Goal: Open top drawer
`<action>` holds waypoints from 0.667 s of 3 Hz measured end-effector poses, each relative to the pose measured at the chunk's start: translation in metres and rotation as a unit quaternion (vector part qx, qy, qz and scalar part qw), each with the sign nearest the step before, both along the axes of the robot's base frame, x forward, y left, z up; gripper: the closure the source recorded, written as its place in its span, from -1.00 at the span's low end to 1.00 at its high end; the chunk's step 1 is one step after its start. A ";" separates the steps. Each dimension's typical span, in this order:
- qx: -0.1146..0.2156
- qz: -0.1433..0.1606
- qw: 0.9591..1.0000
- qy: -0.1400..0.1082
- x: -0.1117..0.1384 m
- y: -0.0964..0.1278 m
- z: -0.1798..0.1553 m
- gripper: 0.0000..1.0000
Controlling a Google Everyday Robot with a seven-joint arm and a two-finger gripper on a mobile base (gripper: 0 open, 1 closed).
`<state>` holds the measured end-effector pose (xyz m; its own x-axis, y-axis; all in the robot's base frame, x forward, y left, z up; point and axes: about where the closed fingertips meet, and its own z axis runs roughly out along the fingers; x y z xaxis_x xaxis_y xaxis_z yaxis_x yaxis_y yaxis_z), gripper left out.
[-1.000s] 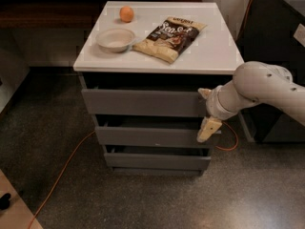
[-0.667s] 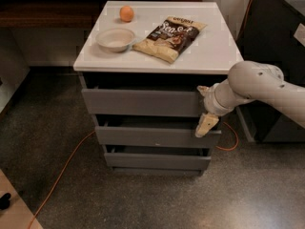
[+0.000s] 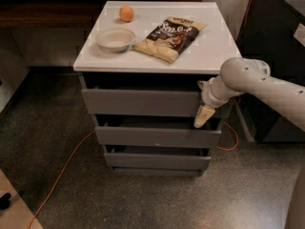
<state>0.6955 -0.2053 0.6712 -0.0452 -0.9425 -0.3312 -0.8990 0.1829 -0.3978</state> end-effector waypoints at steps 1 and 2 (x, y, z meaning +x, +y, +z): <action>-0.006 -0.006 1.000 -0.001 0.017 -0.004 -0.005 -0.65; -0.003 -0.011 1.000 0.006 0.021 -0.006 -0.009 -0.19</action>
Offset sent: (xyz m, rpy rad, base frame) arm 0.0256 -0.0127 -0.0094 0.0031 0.0270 -0.0371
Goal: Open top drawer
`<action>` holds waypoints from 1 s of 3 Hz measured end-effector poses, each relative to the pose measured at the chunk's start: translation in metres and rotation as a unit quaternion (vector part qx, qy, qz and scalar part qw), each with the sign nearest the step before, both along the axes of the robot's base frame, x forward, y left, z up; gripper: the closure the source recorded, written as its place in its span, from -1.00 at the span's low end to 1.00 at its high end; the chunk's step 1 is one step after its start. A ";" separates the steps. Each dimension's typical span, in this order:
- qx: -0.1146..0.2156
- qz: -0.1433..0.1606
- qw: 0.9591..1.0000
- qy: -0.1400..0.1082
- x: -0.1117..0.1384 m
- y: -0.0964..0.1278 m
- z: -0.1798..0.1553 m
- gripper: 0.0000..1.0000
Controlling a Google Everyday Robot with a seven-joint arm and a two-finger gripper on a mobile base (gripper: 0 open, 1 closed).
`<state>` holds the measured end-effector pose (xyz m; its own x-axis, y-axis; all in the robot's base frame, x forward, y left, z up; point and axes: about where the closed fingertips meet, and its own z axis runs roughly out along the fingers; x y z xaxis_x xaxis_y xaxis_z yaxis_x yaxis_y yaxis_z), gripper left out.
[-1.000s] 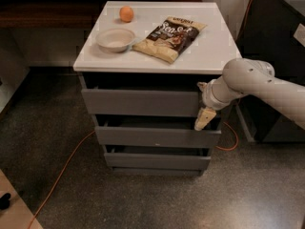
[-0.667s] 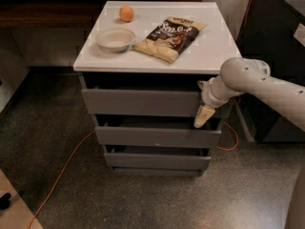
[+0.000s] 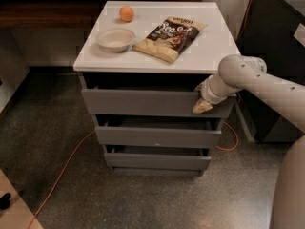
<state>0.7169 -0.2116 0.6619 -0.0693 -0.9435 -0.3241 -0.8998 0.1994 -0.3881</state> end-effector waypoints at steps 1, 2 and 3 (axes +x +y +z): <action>0.011 -0.003 1.000 0.006 -0.008 -0.003 0.000 0.28; 0.024 -0.006 1.000 0.002 -0.026 -0.004 0.006 0.74; 0.024 -0.006 1.000 0.002 -0.026 -0.004 0.006 1.00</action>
Offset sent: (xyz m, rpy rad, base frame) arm -0.0623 -0.0084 0.0136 0.0876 -0.0052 -0.0235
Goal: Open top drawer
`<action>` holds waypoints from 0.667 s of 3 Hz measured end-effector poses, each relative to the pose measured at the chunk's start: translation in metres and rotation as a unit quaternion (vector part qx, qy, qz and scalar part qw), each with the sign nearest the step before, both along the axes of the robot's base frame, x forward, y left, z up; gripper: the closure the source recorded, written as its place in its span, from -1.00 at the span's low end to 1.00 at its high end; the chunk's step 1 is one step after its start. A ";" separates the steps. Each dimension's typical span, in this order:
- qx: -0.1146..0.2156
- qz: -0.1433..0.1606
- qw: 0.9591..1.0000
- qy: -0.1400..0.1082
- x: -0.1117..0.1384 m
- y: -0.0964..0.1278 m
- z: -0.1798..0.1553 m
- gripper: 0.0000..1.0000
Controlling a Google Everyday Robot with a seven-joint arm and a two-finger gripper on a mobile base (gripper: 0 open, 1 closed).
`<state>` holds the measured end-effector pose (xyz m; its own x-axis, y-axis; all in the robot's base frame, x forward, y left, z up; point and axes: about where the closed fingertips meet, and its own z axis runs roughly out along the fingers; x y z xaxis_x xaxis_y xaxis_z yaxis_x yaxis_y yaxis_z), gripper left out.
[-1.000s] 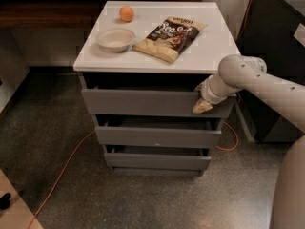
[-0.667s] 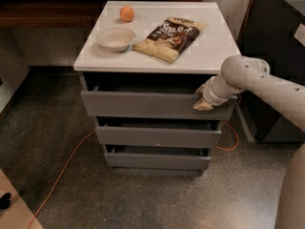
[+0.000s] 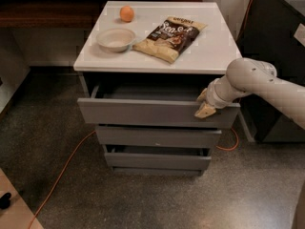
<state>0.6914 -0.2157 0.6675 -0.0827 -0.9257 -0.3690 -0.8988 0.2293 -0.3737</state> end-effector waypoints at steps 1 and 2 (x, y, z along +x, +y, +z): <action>0.010 0.005 1.000 0.004 -0.024 0.004 0.000 1.00; 0.016 0.008 1.000 0.005 -0.039 0.006 0.002 1.00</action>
Offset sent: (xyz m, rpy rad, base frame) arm -0.1442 0.0206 0.0115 0.1058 0.0259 0.0515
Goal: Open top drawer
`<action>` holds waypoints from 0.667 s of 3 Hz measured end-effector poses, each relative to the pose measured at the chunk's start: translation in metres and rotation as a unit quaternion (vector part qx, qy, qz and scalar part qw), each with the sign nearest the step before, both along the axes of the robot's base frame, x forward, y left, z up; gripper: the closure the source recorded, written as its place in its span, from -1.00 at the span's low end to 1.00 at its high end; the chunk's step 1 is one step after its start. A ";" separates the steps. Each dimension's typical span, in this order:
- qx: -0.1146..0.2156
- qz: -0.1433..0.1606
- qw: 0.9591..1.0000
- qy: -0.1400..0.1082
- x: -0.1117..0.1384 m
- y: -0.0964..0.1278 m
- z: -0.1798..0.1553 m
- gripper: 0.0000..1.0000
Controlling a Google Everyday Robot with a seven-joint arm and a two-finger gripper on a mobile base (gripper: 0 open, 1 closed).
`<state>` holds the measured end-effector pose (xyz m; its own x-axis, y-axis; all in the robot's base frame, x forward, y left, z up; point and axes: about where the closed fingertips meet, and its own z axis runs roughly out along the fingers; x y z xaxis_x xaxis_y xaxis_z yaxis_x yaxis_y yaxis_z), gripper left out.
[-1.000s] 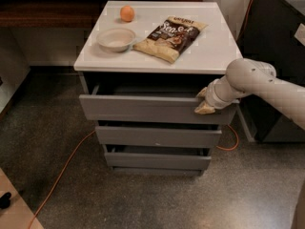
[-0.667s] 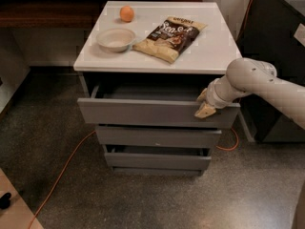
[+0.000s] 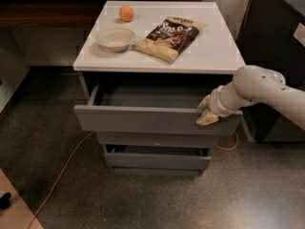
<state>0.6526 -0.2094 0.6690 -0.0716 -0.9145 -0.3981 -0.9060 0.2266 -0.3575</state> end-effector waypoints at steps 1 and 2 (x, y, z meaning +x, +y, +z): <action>0.007 0.005 1.000 0.002 -0.023 0.005 0.002 1.00; 0.012 0.008 1.000 0.004 -0.040 0.008 0.003 1.00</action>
Offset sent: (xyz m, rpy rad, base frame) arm -0.1365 0.0246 0.0147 0.0783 0.0277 0.0475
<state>0.6130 -0.2014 0.6723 -0.0607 -0.9059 -0.4191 -0.9127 0.2204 -0.3442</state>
